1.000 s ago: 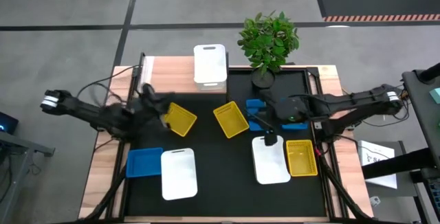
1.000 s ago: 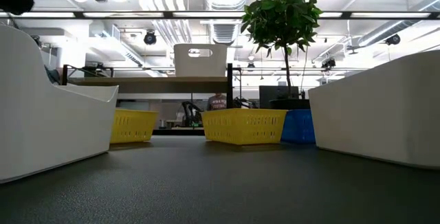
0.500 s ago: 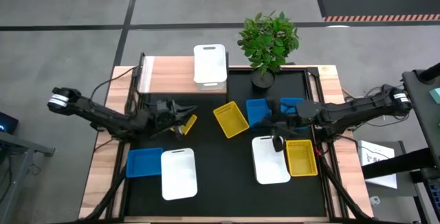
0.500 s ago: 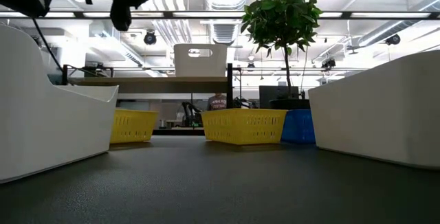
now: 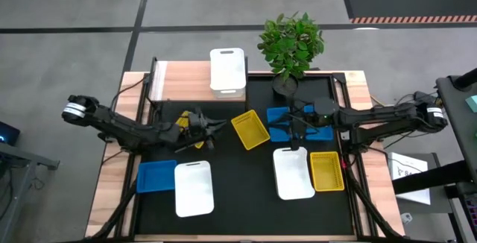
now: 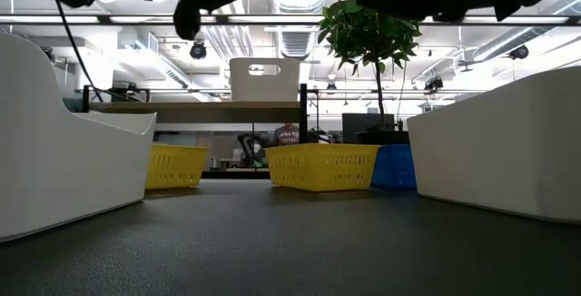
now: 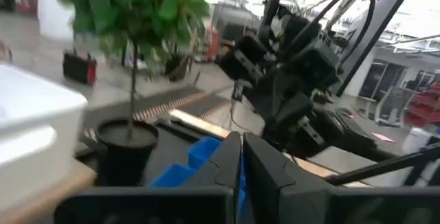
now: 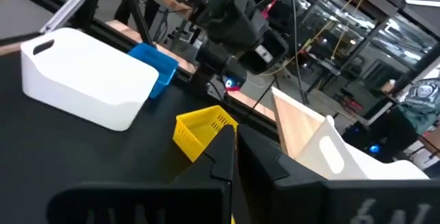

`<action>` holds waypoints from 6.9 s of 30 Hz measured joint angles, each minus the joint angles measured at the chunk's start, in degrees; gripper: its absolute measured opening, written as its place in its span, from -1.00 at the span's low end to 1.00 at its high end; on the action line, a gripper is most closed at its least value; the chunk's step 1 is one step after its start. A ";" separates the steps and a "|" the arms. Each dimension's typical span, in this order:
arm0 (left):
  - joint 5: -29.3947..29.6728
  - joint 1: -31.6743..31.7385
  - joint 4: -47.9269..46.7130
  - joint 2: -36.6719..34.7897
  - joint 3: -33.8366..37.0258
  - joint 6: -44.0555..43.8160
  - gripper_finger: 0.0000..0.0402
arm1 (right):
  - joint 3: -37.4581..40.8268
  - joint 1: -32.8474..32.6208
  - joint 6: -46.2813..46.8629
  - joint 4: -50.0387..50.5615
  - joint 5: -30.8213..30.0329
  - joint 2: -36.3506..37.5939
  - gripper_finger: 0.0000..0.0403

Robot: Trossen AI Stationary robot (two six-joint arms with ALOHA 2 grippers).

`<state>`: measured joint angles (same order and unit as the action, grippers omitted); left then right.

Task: Stack baskets on shelf by color
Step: Put the top left yellow bin on the shelf, then put the bottom left blue bin on the shelf

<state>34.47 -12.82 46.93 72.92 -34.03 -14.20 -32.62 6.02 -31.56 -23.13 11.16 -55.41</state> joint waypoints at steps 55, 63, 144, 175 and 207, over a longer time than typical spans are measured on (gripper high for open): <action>-20.16 9.09 -103.32 21.16 -31.24 -45.46 -0.16 | 3.94 0.02 2.98 11.38 -5.31 13.34 -0.96; -15.90 9.64 -99.28 21.23 -28.47 -45.40 -0.16 | 3.94 0.02 3.42 11.38 -5.31 13.34 -0.96; -20.08 38.35 -115.45 3.11 -51.01 43.76 -1.00 | 3.89 0.02 5.65 16.92 -6.69 13.31 -0.96; -20.63 41.86 -105.92 6.76 -40.92 47.77 -0.70 | 3.89 0.00 6.46 16.95 -6.69 13.31 -0.96; -20.74 16.45 -106.33 -4.70 -40.72 1.38 -0.67 | 3.89 0.01 9.23 16.93 -6.69 13.31 -0.96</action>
<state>13.73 3.63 -59.40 68.23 -74.76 -12.82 -28.73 6.03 -22.33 -6.20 4.47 -42.10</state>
